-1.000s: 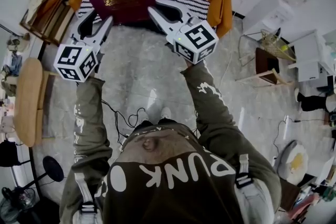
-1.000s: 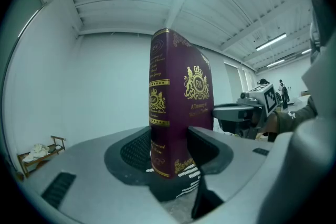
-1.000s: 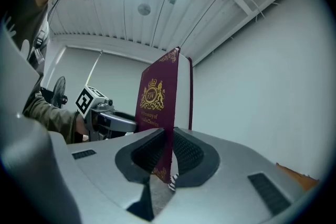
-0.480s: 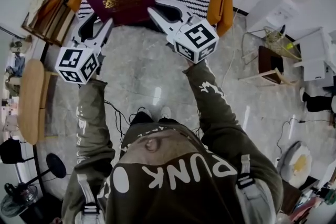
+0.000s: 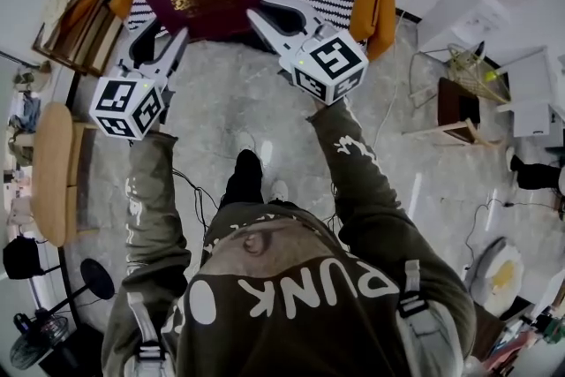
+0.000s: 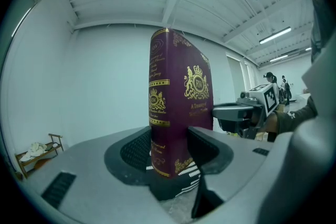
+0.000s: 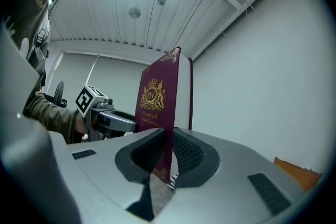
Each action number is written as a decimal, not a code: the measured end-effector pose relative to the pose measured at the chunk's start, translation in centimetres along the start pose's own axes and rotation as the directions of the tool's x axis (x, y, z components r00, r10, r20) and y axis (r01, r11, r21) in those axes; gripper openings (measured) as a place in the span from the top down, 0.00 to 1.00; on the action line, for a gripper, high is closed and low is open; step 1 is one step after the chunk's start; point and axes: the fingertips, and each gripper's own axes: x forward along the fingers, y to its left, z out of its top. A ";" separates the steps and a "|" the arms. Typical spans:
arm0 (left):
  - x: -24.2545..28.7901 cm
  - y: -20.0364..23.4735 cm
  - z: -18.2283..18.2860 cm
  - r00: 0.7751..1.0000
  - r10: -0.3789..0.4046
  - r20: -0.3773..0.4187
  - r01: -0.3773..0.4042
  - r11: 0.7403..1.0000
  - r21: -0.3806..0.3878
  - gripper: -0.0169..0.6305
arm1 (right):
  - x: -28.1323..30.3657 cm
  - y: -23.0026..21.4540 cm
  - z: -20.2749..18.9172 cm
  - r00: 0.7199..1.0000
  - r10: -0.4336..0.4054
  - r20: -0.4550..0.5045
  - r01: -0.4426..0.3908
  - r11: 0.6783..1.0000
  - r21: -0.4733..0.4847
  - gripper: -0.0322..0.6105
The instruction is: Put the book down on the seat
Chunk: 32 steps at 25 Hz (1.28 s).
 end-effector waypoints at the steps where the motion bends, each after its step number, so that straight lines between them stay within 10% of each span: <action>1: 0.8 0.7 -0.2 1.000 -0.001 0.001 0.001 1.000 -0.003 0.66 | 0.7 -0.7 -0.3 1.000 0.000 -0.004 0.000 1.000 -0.001 0.86; 32: 24.2 33.0 -6.7 1.000 0.023 -0.020 -0.025 0.994 -0.109 0.66 | 34.1 -22.7 -9.1 0.996 0.032 -0.088 -0.029 0.999 0.032 0.86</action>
